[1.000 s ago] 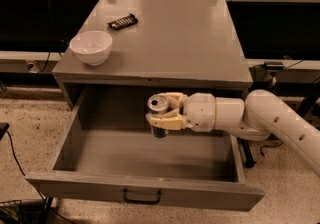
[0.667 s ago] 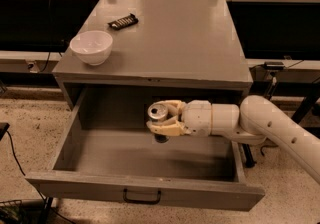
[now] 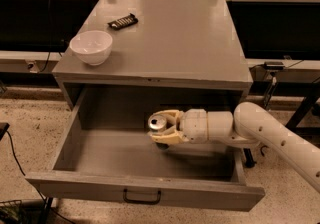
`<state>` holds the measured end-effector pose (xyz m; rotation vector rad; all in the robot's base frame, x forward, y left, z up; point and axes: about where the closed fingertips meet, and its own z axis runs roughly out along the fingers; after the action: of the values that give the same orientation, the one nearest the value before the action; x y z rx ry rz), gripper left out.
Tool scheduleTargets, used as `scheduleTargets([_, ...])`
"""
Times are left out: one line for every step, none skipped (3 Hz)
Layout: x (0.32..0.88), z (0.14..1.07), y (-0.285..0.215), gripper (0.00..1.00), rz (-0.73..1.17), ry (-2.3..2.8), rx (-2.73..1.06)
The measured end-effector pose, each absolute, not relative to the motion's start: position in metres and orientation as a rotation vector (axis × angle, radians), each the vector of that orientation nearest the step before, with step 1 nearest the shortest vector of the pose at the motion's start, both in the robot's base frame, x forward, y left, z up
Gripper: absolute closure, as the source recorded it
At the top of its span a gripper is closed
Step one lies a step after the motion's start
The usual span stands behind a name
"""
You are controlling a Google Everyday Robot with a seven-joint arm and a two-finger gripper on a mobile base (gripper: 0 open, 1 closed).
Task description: Place redbull can into top drawer
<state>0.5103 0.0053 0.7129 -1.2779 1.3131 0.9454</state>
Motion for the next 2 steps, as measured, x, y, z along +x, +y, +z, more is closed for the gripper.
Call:
scheduleTargets([0.5097,0.7141,0.0073,0.52,0.949,1.311,-1.279])
scheduleTargets([0.5090,0.7143,0.0093,0.28,0.952,1.308,-1.282])
